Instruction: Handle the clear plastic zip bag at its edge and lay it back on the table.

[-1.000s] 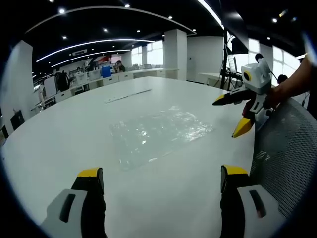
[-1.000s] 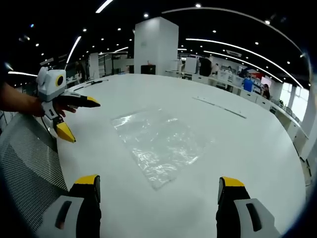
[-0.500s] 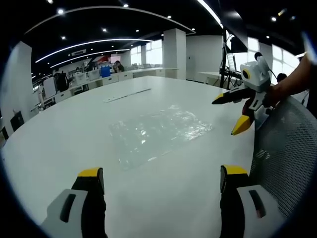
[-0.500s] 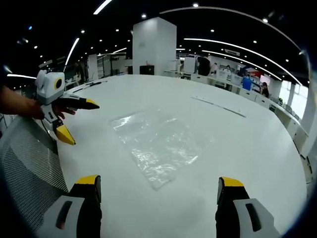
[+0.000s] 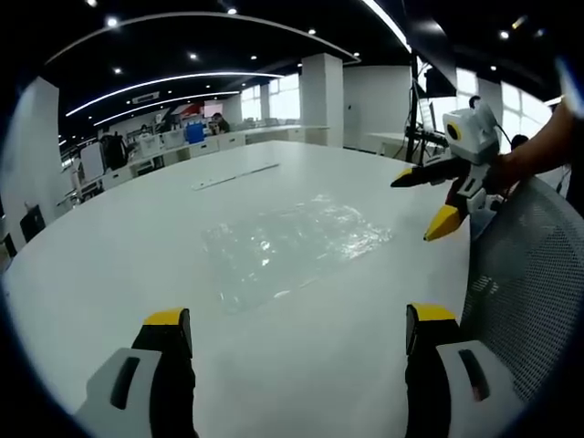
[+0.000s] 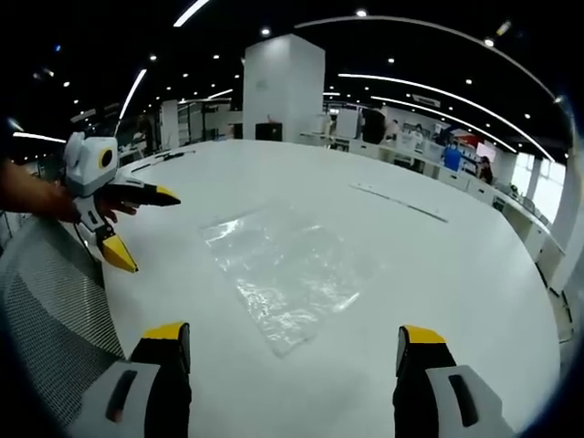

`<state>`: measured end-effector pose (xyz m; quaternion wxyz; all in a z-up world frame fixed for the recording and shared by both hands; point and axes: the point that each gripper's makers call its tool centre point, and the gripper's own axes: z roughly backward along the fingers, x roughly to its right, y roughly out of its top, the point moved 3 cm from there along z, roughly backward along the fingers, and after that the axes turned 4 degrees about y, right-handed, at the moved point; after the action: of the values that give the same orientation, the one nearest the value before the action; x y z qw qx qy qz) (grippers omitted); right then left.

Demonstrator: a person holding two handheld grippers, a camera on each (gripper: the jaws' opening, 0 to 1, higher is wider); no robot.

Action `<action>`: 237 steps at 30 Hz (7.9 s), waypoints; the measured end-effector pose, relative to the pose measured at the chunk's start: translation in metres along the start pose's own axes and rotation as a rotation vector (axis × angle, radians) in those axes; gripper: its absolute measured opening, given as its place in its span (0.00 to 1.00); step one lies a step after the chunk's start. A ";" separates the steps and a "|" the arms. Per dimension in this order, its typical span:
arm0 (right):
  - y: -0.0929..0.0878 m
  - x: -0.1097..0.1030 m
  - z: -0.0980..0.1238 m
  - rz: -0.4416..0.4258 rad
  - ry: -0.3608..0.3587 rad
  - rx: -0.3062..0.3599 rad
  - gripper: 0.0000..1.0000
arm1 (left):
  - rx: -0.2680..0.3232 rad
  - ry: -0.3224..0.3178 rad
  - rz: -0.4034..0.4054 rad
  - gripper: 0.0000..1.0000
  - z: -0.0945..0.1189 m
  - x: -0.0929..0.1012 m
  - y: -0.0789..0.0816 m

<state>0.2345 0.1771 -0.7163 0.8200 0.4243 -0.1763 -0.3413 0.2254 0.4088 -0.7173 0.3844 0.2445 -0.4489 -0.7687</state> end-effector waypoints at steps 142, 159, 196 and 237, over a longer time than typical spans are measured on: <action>0.001 0.074 -0.054 -0.475 -0.202 -0.046 0.00 | 0.024 -0.056 -0.108 0.86 -0.012 0.051 0.027; 0.005 0.038 -0.046 -0.509 -0.166 -0.056 0.00 | -0.057 -0.135 -0.117 0.79 -0.042 0.098 0.018; 0.015 0.001 -0.046 -0.487 -0.096 -0.052 0.00 | -0.096 -0.180 -0.128 0.58 -0.064 0.125 0.011; 0.034 -0.020 -0.038 -0.523 -0.042 -0.005 0.00 | -0.122 -0.062 -0.225 0.18 -0.087 0.118 0.021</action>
<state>0.2561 0.2272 -0.7099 0.7010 0.4462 -0.0767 -0.5510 0.2275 0.2633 -0.7443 0.2958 0.2457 -0.3828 -0.8400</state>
